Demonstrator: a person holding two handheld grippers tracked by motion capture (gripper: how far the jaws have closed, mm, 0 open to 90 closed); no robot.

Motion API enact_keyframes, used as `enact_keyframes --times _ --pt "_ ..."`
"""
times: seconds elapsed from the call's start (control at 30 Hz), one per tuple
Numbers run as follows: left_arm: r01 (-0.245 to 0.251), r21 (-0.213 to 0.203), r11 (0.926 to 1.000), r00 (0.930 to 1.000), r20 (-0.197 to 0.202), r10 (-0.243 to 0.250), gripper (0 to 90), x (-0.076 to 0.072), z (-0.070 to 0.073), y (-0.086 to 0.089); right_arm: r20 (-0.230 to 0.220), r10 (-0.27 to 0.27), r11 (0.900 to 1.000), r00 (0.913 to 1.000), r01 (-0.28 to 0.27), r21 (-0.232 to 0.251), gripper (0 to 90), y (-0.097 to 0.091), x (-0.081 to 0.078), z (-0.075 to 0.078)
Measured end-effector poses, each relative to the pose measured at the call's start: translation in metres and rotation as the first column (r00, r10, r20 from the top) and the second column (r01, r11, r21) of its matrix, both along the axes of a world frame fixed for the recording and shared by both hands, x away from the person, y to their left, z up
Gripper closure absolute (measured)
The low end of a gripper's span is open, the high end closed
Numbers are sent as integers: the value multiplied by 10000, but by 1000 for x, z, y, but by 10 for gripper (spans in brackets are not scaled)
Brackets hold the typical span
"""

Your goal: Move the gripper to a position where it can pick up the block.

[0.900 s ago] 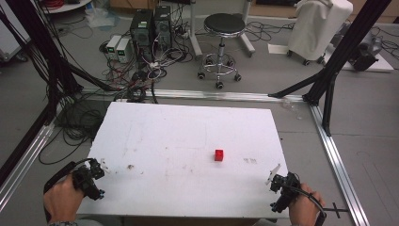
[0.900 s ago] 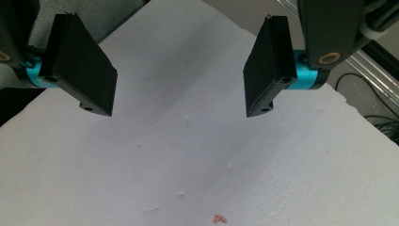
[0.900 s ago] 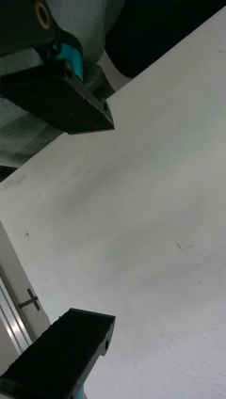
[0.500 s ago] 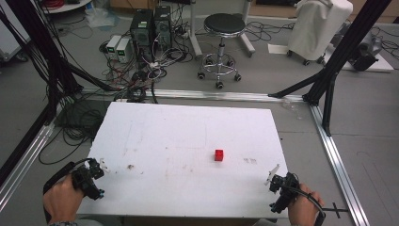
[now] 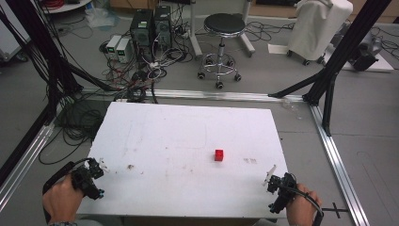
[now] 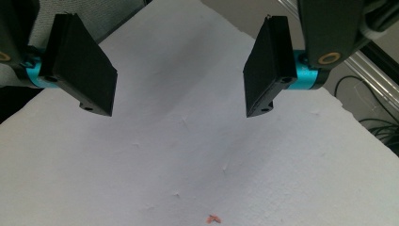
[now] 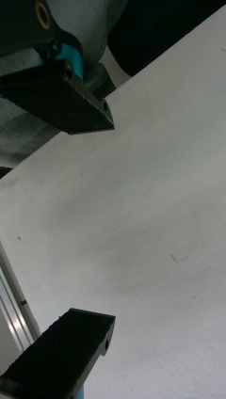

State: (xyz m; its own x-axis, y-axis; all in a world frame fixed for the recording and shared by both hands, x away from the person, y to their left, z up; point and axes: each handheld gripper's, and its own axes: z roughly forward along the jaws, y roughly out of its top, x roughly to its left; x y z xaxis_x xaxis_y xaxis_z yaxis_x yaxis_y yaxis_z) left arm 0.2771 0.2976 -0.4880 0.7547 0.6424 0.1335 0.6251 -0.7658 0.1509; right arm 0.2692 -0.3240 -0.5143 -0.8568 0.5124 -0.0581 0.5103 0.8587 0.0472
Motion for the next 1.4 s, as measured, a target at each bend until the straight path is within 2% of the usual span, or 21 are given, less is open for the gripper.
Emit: enact_keyframes --times 0.2,0.33,0.5,0.67,0.87,0.97,1.2,1.4 --pt "-74 -35 10000 10000 23 74 265 0 0 1 33 -167 9997 9999 166 192 66 -2 2 4" --pt "-92 -45 9999 10000 12 92 268 0 1 1 166 20 9995 9999 -25 330 66 -5 7 5" --pt "-57 -96 9999 10000 -55 56 268 0 0 1 211 267 9993 9994 -272 252 66 -11 15 6" --pt "-47 -62 10000 10000 -43 46 268 0 0 0 507 475 9980 9976 -495 400 66 -16 25 12" --pt "-80 -89 9999 9999 -83 79 267 1 -1 1 809 312 9987 9962 -344 381 66 -23 42 29" --pt "-84 -82 9999 9999 -130 83 267 1 -1 1 751 351 9991 9966 -368 221 66 -22 53 40" --pt "-89 -127 9999 9999 -122 87 268 1 -1 0 708 871 9961 9937 -880 96 66 -7 78 67" --pt "-26 -94 10000 9998 -205 25 268 2 -3 0 852 1487 9887 9852 -1497 54 66 13 97 90"
